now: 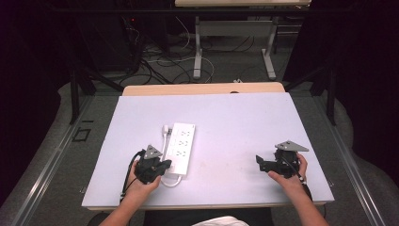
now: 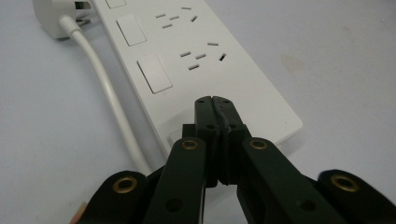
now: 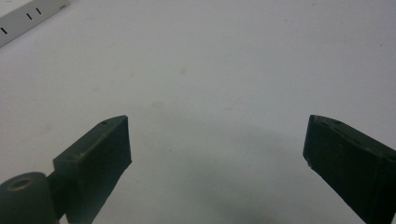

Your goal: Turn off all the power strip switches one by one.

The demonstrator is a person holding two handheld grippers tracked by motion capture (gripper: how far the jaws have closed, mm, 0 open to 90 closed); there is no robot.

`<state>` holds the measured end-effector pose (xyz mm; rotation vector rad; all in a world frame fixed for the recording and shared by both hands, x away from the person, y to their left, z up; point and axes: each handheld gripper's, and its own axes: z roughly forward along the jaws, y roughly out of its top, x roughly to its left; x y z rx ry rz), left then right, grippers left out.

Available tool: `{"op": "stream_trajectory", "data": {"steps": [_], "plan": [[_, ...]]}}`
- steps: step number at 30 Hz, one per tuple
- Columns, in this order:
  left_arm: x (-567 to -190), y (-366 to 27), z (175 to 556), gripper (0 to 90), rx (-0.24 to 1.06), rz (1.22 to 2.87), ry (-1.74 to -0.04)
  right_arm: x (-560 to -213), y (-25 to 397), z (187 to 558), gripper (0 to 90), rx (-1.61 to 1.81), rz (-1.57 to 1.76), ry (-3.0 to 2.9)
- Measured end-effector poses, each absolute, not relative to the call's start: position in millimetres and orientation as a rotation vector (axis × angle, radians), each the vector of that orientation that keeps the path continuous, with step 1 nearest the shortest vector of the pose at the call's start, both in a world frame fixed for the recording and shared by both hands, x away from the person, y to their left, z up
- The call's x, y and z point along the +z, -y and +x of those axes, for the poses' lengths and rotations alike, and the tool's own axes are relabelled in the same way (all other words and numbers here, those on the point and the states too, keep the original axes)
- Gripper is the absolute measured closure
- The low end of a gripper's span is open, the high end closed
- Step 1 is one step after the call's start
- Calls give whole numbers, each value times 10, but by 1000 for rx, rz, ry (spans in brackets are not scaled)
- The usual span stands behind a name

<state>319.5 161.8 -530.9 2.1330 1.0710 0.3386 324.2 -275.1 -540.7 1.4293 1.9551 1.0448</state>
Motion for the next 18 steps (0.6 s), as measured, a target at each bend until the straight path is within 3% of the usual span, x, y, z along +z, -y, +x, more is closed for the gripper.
{"op": "stream_trajectory", "data": {"steps": [18], "plan": [[-5296,-1524,3209,900,397,2238,-1049,-5403,2747,3238,71,1048,1429,-1952]]}}
